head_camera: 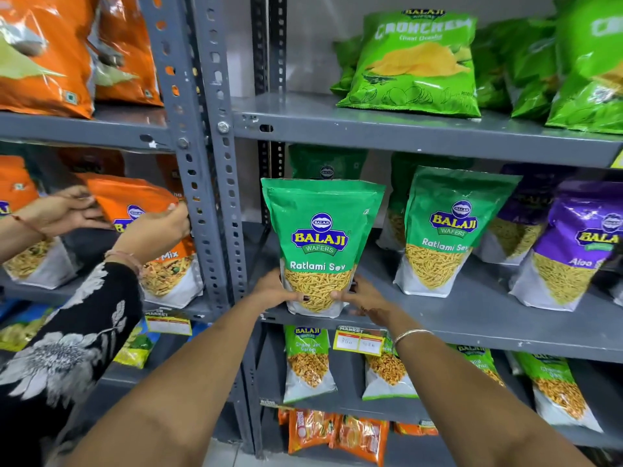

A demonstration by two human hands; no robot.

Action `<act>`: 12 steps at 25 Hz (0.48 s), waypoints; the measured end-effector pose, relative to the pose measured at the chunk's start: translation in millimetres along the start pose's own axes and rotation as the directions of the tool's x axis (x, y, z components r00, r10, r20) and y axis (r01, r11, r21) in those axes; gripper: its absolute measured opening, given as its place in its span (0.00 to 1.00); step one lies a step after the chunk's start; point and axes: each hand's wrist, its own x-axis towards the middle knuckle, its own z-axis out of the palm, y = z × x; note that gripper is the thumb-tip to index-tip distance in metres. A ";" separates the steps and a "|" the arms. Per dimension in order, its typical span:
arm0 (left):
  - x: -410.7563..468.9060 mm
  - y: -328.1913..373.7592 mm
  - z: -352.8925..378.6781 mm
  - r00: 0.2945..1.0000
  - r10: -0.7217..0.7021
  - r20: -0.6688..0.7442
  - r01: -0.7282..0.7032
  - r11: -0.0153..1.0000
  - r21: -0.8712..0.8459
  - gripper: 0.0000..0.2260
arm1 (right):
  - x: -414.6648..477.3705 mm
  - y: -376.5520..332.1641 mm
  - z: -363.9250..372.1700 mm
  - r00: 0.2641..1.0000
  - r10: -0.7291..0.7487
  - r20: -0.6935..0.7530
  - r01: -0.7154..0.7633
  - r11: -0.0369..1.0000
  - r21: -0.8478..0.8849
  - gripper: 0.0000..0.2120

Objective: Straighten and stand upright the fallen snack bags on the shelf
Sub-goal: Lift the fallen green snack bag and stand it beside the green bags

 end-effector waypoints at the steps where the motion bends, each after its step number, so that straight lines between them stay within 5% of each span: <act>1: -3.2 2.7 0.5 1.000 0.001 -0.002 -0.001 1.000 0.022 0.33 | -3.0 -2.2 1.3 1.000 0.000 0.003 0.000 1.000 -0.004 0.34; 9: -12.0 13.6 -1.2 0.999 0.010 0.042 -0.012 0.999 0.050 0.30 | -12.5 -8.3 4.4 1.000 0.010 -0.004 -0.010 1.000 -0.024 0.33; 12: -6.1 26.7 -15.3 0.923 -0.293 0.251 0.210 0.927 0.310 0.31 | -17.6 -10.9 -19.5 0.996 0.082 -0.040 -0.086 0.988 -0.125 0.32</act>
